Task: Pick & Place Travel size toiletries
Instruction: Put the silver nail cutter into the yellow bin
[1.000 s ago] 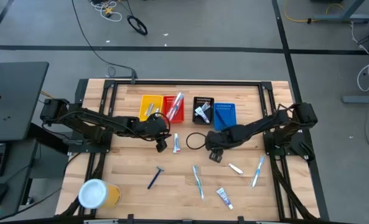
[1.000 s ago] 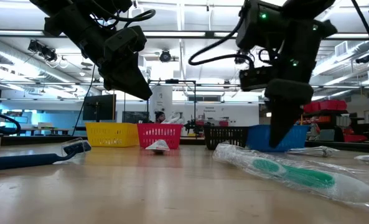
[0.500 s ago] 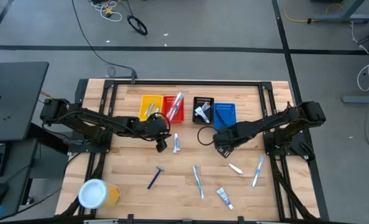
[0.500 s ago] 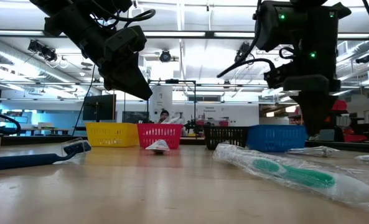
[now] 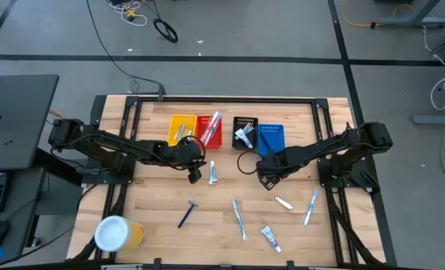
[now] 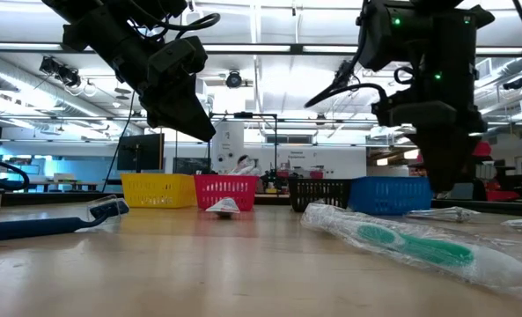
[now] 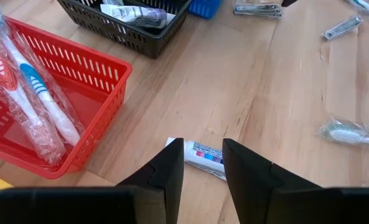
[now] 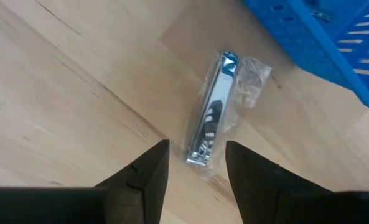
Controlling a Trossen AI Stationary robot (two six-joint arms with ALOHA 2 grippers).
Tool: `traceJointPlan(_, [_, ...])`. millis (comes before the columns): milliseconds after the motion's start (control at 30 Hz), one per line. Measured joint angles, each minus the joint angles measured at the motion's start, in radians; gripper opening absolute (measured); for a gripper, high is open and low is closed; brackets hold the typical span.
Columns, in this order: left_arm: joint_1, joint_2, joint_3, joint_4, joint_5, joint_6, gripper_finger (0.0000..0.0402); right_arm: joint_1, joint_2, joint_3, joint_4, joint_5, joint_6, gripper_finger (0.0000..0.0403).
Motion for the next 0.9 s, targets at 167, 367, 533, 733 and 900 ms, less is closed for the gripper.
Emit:
traceJointPlan(167, [0.0, 0.0, 0.0, 0.0, 0.0, 0.0, 0.0118, -0.004, 0.0, -0.009, 0.038, 0.0, 0.014, 0.0167])
traceJointPlan(367, [0.0, 0.0, 0.0, 0.0, 0.0, 0.0, 0.0118, -0.019, 0.0, -0.089, 0.136, 0.0, 0.028, 0.0167])
traceJointPlan(533, [0.0, 0.0, 0.0, 0.002, 0.0, 0.0, 0.0118, -0.03, 0.0, -0.119, 0.153, 0.001, 0.045, 0.0167])
traceJointPlan(733, [0.0, 0.0, 0.0, 0.049, -0.001, 0.0, 0.0118, -0.031, 0.0, -0.128, 0.173, 0.045, 0.015, 0.0167])
traceJointPlan(900, [0.0, 0.0, 0.0, 0.052, -0.001, -0.006, 0.0118, -0.031, -0.005, -0.199, 0.268, 0.019, 0.021, 0.0146])
